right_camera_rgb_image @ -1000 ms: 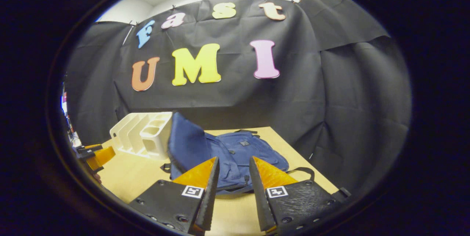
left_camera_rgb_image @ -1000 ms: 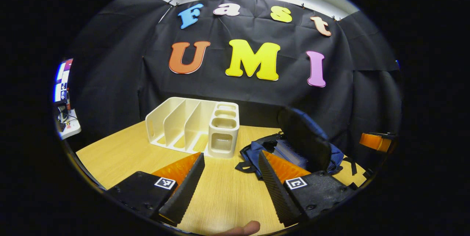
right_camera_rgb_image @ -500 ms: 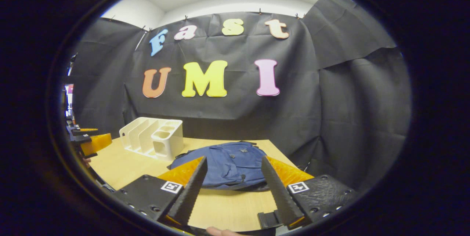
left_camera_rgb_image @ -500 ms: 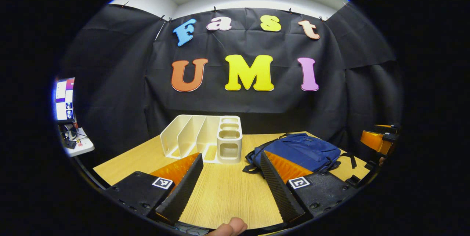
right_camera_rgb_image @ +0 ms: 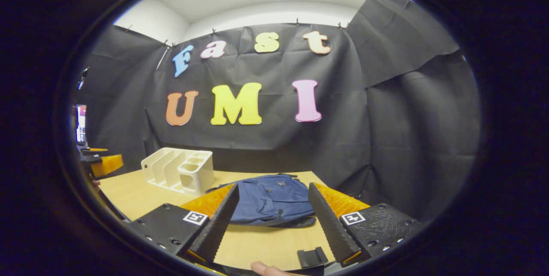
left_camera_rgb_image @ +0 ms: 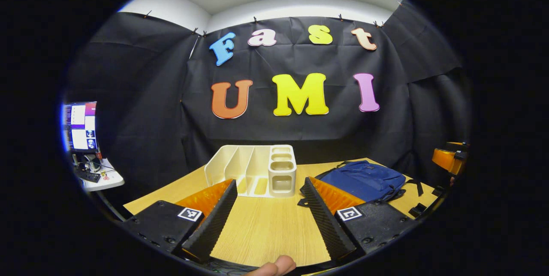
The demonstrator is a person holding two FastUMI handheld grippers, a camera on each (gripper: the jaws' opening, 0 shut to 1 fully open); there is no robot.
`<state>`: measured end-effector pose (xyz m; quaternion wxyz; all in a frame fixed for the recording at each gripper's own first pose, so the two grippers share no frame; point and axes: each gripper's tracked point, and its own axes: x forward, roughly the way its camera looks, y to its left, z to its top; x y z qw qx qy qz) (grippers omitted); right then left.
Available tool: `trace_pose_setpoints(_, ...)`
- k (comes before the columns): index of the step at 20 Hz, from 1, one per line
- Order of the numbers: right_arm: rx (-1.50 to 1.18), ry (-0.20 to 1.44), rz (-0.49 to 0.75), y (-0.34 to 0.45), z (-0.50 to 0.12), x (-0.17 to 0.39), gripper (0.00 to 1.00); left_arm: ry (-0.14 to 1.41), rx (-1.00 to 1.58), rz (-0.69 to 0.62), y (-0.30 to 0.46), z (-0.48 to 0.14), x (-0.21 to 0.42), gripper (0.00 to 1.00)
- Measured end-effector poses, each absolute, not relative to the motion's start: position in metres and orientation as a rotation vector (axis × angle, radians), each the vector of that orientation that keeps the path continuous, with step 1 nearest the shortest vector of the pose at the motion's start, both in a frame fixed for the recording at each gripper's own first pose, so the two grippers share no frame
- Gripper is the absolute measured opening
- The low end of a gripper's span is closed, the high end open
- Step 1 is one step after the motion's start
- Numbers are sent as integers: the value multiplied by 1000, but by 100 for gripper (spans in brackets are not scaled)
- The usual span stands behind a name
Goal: Open the schoolbag, grab two books from the bookshelf and put them into the schoolbag.
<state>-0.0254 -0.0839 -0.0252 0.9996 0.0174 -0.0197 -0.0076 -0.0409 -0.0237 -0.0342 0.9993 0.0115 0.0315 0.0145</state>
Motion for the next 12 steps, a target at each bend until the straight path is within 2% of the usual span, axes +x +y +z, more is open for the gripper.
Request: trace_pose_setpoints(12,9,-59,-38,-92,-23,-34,97,27,34,35,-16,-28,-44,98)
